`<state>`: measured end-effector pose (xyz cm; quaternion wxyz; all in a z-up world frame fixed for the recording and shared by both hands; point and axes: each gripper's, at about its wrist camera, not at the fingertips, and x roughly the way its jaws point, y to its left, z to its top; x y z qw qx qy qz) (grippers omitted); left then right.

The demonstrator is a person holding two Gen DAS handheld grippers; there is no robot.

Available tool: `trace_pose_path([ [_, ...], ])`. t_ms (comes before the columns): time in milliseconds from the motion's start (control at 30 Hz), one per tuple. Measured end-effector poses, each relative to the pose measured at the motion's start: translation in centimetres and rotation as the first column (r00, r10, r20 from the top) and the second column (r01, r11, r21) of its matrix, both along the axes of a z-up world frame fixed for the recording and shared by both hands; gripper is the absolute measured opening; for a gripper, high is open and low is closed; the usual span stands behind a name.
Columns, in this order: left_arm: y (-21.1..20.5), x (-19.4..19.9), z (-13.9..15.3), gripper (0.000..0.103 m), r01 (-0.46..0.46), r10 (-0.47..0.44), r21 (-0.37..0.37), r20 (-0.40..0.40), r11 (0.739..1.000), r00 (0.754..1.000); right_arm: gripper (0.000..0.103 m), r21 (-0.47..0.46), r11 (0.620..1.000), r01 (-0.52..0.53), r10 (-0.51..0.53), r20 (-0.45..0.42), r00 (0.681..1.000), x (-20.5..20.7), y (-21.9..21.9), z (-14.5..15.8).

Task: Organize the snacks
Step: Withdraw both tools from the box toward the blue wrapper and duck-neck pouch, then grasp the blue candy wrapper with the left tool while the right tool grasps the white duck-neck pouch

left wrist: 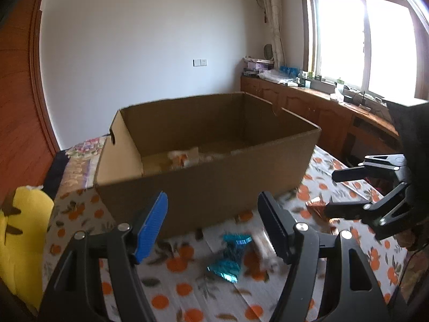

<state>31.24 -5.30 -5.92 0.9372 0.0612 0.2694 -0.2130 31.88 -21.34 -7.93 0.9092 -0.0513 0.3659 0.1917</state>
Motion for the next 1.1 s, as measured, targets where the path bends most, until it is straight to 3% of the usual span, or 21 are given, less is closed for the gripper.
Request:
trace_pose_path([
  [200,-0.3,-1.9,-1.4,0.07,-0.017,0.017,0.044,-0.01,0.999,1.0,0.078,-0.034,0.998,-0.045,0.043,-0.04,0.998,-1.7,0.9,-2.7],
  [533,-1.0,-1.8,-6.1,0.07,-0.034,0.047,0.113,-0.116,0.993,0.992,0.077,-0.097,0.991,-0.096,0.088,-0.081,0.993,-1.9,2.0,-6.1],
  [767,-1.5,-1.2,-6.7,0.07,-0.027,0.047,0.135,-0.148,0.991,0.988,0.077,-0.143,0.983,-0.113,0.101,-0.087,0.991,-1.8,2.3,-7.6],
  [1100,-1.9,-0.3,-7.4,0.07,-0.023,0.054,0.163,-0.19,0.986,0.98,0.077,-0.132,0.987,-0.09,0.08,-0.078,0.994,-1.7,2.0,-7.6],
])
